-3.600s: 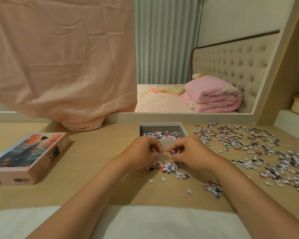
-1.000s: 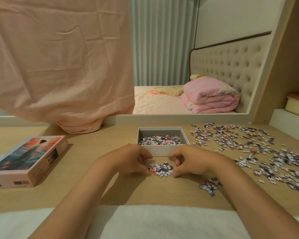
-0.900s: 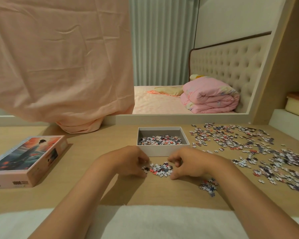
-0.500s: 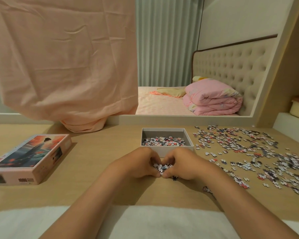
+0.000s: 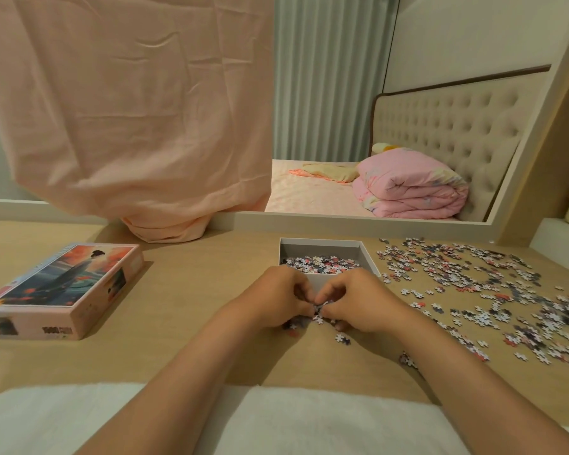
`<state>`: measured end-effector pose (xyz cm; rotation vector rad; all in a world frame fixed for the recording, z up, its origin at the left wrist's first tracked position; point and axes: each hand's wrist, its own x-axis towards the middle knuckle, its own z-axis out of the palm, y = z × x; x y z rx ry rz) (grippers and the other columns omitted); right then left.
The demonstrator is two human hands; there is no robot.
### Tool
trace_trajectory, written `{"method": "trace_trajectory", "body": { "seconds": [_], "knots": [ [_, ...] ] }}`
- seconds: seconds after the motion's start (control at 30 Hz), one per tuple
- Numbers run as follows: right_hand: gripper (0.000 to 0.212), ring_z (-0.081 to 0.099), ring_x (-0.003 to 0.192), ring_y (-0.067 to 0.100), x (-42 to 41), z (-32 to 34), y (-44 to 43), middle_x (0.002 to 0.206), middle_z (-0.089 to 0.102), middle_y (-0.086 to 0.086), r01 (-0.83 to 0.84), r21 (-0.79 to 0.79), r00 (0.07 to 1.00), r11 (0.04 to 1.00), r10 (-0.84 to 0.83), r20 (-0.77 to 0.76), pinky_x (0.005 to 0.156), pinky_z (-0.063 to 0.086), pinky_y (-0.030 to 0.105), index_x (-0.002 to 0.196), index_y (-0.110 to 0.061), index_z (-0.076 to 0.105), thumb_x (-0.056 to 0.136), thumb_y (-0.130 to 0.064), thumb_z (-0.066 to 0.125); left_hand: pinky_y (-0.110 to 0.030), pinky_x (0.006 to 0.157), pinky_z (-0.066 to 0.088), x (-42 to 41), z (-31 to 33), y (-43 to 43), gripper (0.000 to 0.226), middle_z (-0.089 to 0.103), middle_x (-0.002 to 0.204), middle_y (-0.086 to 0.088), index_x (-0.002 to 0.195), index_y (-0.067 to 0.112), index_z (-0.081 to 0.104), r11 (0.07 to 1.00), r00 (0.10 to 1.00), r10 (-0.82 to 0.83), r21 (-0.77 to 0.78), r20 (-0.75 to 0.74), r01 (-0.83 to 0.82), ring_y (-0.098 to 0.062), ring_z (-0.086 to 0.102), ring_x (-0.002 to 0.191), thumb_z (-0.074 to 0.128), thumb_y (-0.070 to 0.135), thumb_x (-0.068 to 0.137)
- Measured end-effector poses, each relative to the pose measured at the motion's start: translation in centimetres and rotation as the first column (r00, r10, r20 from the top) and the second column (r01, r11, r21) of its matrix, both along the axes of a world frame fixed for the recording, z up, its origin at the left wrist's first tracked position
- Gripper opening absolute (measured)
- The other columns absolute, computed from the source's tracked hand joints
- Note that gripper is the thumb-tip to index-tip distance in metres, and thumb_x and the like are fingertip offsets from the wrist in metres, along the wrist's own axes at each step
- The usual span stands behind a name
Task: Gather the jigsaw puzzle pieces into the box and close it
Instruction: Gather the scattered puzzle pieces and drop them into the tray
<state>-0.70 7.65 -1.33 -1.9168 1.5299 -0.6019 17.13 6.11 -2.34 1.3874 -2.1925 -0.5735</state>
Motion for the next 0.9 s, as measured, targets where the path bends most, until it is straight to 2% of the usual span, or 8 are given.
{"method": "trace_trajectory", "body": {
  "seconds": [0.13,0.3,0.37,0.47,0.53,0.63,0.8,0.9],
  "knots": [
    [0.01,0.063,0.05,0.019,0.2,1.5,-0.2,0.068,0.07,0.007,0.065,-0.017,0.979,0.998,-0.061,0.193,0.054,0.056,0.033,0.084,-0.014,0.075,0.083,-0.004,0.077,-0.027,0.065,0.053,0.2,0.7,-0.8,0.011,0.074,0.077,-0.001,0.081,0.016,0.073,0.998,0.97,0.065,0.011,-0.233,-0.064,-0.007,0.063,0.065,0.082,0.016,0.074],
    [0.011,0.067,0.056,0.017,0.3,4.4,-2.5,0.073,0.074,0.001,0.099,-0.189,0.973,0.977,-0.055,0.226,0.06,0.059,0.031,0.086,-0.018,0.078,0.081,-0.009,0.08,-0.028,0.066,0.054,-0.3,3.1,-2.5,0.01,0.074,0.077,0.0,0.085,0.015,0.074,0.987,0.904,0.118,-0.052,-0.412,-0.153,-0.007,0.065,0.066,0.08,0.015,0.077],
    [0.01,0.067,0.055,0.018,0.5,5.0,-3.7,0.073,0.075,-0.001,0.117,-0.249,0.976,0.962,-0.064,0.21,0.061,0.059,0.034,0.087,-0.02,0.078,0.081,-0.011,0.08,-0.023,0.063,0.052,-0.6,3.9,-3.3,0.01,0.074,0.079,0.002,0.087,0.016,0.074,0.978,0.91,0.125,-0.106,-0.396,-0.18,-0.008,0.068,0.071,0.078,0.015,0.078],
    [0.01,0.061,0.051,0.007,0.8,4.8,-5.1,0.067,0.07,-0.008,0.143,-0.338,0.985,0.93,-0.099,0.144,0.053,0.049,0.023,0.09,-0.023,0.078,0.086,-0.014,0.075,-0.02,0.062,0.048,-0.8,4.2,-4.4,0.007,0.074,0.085,0.004,0.091,0.017,0.074,0.972,0.931,0.131,-0.141,-0.341,-0.188,-0.008,0.067,0.074,0.073,0.017,0.085],
    [0.012,0.059,0.059,-0.001,0.6,4.3,-5.5,0.07,0.068,-0.012,0.066,-0.319,0.997,0.945,-0.074,-0.014,0.054,0.041,0.013,0.098,-0.025,0.078,0.09,-0.02,0.071,-0.022,0.068,0.046,-0.7,3.7,-4.9,0.012,0.073,0.094,0.004,0.1,0.019,0.074,0.978,0.973,0.117,-0.144,-0.199,-0.147,-0.008,0.064,0.078,0.067,0.022,0.09],
    [0.019,0.063,0.083,0.009,-0.1,3.5,-5.5,0.095,0.074,-0.004,-0.045,-0.229,0.972,0.972,-0.01,-0.233,0.067,0.041,0.022,0.109,-0.024,0.076,0.095,-0.025,0.063,-0.026,0.076,0.046,-0.2,2.7,-4.9,0.018,0.072,0.102,0.004,0.108,0.023,0.073,0.983,0.994,0.111,-0.143,-0.013,-0.112,-0.009,0.058,0.083,0.061,0.026,0.095],
    [0.022,0.062,0.083,0.007,-0.9,3.9,-4.6,0.102,0.073,-0.005,0.012,-0.369,0.987,0.929,-0.07,-0.145,0.07,0.042,0.021,0.112,-0.026,0.075,0.097,-0.019,0.059,-0.029,0.079,0.043,1.0,2.2,-3.5,0.013,0.058,0.097,0.008,0.101,0.029,0.071,0.927,0.993,0.116,-0.361,0.016,-0.102,-0.011,0.052,0.091,0.062,0.029,0.092],
    [0.019,0.061,0.073,-0.006,-0.9,4.3,-2.9,0.088,0.071,-0.018,-0.084,-0.327,0.991,0.941,0.043,-0.129,0.067,0.042,0.015,0.103,-0.031,0.077,0.094,-0.02,0.064,-0.026,0.073,0.044,1.7,2.9,-1.6,0.005,0.056,0.09,0.013,0.09,0.034,0.068,0.944,0.999,0.027,-0.331,0.027,-0.016,-0.007,0.052,0.083,0.065,0.03,0.088]
  ]
}}
